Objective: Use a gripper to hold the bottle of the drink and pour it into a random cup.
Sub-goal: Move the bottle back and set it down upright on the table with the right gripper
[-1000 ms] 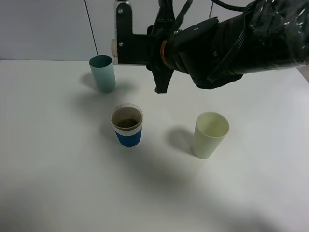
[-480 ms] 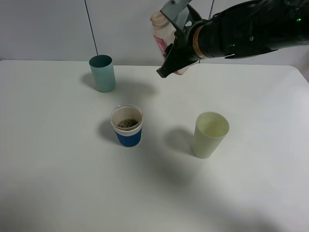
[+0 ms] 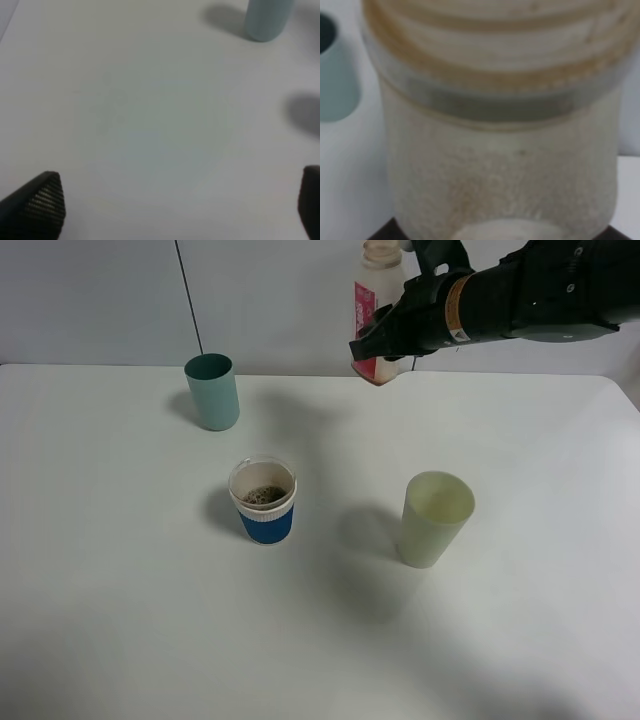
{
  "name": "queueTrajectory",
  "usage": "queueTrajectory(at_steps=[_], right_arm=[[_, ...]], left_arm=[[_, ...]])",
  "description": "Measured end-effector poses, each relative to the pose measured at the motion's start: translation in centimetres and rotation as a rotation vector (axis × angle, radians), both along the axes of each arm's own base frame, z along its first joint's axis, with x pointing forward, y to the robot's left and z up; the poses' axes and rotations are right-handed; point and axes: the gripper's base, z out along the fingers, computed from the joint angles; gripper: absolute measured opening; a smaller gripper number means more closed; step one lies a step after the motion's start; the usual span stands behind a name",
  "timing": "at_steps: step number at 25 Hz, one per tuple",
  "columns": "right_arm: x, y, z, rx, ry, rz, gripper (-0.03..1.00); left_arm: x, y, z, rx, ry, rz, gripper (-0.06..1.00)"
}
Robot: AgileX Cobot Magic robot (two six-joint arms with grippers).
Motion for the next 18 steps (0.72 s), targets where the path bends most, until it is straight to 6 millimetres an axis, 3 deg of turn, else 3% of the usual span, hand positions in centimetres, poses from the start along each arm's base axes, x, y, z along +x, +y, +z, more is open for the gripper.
queueTrajectory(at_steps=[5, 11, 18], right_arm=[[0.5, -1.5, -0.3, 0.014, -0.015, -0.021, 0.36], [-0.2, -2.4, -4.8, -0.066, 0.001, 0.035, 0.36], [0.5, -2.1, -7.5, 0.025, 0.038, -0.023, 0.36]], left_arm=[[0.0, 0.0, 0.0, 0.000, 0.000, 0.000, 0.93], [0.0, 0.0, 0.0, 0.000, 0.000, 0.000, 0.93], [0.0, 0.0, 0.0, 0.000, 0.000, 0.000, 0.93]])
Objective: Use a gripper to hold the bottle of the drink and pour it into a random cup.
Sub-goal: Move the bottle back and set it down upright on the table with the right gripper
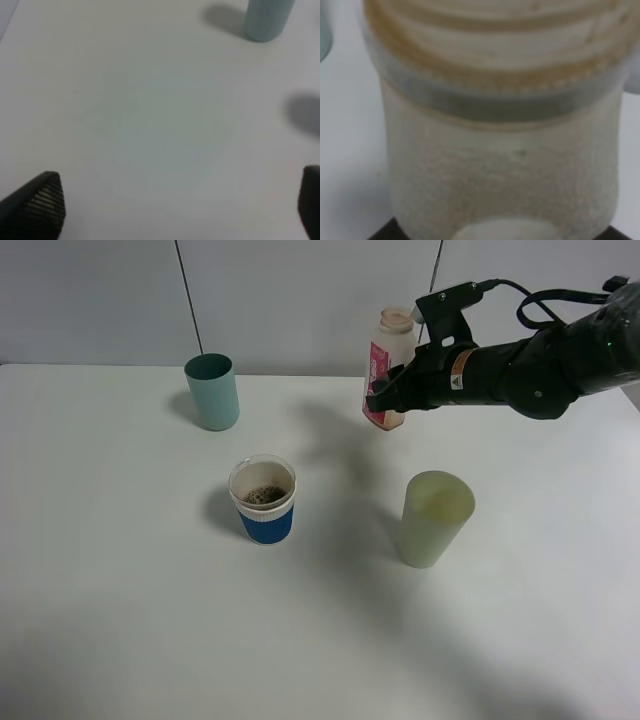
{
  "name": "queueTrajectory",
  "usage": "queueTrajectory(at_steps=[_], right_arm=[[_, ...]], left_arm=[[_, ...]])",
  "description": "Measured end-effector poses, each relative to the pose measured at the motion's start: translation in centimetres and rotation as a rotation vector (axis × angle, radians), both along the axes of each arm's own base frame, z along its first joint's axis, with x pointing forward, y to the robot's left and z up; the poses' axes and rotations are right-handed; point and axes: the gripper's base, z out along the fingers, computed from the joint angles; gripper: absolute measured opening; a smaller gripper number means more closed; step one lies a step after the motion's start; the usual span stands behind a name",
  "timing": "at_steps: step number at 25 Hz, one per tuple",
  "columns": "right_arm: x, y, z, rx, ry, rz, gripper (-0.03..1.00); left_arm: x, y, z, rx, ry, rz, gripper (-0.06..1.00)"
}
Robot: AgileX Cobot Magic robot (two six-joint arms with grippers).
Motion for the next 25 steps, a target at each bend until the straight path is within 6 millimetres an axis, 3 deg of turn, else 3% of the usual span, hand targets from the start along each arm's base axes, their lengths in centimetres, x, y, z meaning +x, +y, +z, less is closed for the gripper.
queueTrajectory(at_steps=[10, 25], right_arm=[[0.2, 0.2, -4.0, -0.047, 0.067, 0.026, 0.36], [0.2, 0.3, -4.2, -0.137, 0.001, 0.108, 0.36]], left_arm=[[0.0, 0.0, 0.0, 0.000, 0.000, 0.000, 0.93], [0.0, 0.0, 0.0, 0.000, 0.000, 0.000, 0.93]])
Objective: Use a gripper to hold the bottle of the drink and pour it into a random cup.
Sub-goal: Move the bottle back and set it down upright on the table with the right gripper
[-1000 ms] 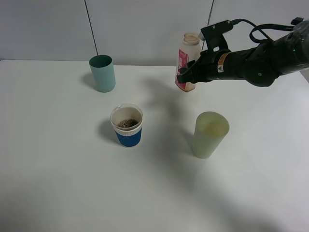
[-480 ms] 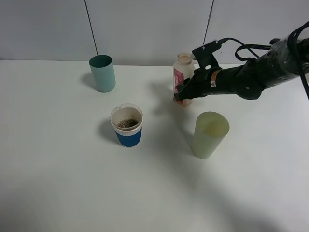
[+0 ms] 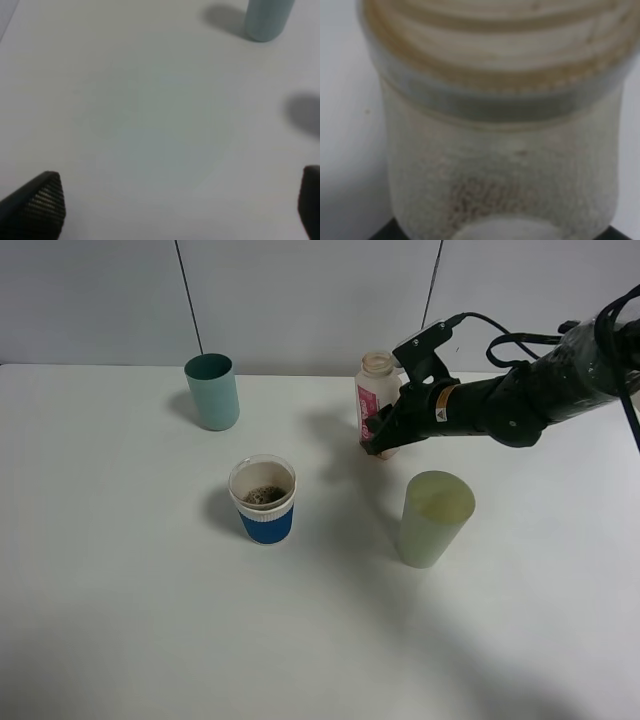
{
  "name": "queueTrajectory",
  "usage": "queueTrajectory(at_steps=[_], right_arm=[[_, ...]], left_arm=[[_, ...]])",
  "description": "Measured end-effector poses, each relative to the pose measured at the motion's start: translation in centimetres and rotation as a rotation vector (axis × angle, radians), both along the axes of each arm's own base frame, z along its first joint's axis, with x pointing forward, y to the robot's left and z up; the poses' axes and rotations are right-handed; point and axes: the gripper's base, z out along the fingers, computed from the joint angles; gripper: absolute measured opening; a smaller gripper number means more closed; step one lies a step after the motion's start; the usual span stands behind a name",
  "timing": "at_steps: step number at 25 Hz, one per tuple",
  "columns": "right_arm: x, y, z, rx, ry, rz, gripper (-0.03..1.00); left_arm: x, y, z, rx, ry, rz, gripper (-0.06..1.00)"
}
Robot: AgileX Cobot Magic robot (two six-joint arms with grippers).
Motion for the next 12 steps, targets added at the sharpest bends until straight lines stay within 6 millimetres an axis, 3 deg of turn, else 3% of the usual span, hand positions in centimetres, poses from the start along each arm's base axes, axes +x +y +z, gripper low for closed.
queueTrajectory(at_steps=[12], right_arm=[[0.20, 0.49, 0.57, 0.062, -0.063, 0.029, 0.36]], left_arm=[[0.00, 0.00, 0.00, 0.000, 0.000, 0.000, 0.93]])
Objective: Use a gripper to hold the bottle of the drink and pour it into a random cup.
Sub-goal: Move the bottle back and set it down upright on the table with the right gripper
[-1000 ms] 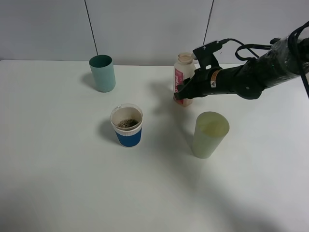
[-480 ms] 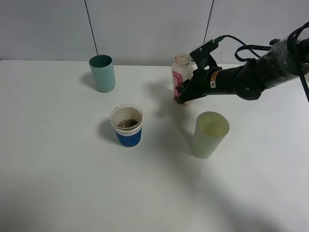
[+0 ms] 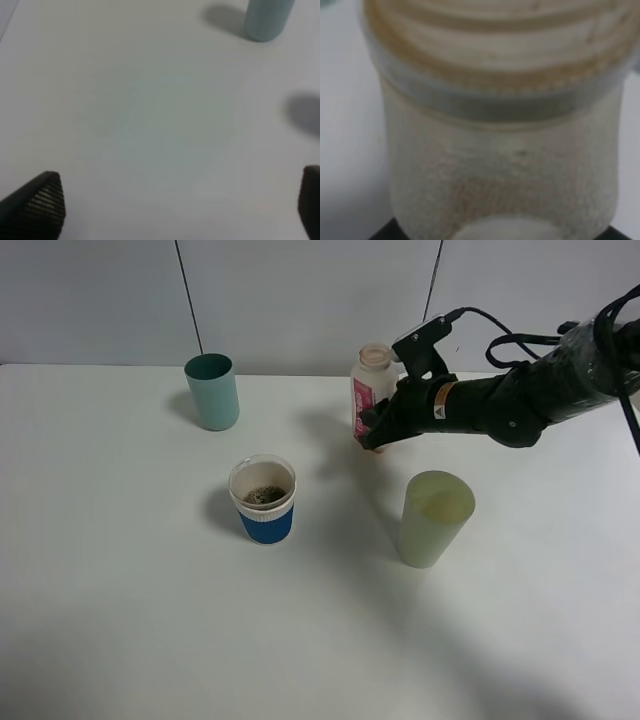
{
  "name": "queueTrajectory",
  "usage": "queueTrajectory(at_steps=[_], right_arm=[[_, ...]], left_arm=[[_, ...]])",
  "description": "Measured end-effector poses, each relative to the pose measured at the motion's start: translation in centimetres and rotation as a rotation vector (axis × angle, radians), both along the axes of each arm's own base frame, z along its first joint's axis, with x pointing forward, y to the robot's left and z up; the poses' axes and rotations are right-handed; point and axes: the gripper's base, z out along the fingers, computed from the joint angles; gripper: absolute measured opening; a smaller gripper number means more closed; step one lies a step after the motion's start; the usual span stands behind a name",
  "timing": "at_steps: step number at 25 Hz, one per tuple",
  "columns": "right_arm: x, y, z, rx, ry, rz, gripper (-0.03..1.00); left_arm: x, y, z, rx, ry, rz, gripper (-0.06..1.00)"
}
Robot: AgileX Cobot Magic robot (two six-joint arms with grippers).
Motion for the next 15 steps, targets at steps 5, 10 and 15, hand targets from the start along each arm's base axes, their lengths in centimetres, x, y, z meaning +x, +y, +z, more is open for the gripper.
queueTrajectory(at_steps=[5, 10, 15], right_arm=[[0.1, 0.2, 0.4, 0.035, -0.036, 0.014, 0.36], [0.1, 0.3, 0.4, 0.040, -0.039, 0.017, 0.36], [0.1, 0.3, -0.7, 0.032, -0.015, 0.017, 0.36]], left_arm=[[0.0, 0.0, 0.0, 0.000, 0.000, 0.000, 0.93], [0.0, 0.0, 0.0, 0.000, 0.000, 0.000, 0.93], [0.0, 0.0, 0.0, 0.000, 0.000, 0.000, 0.93]])
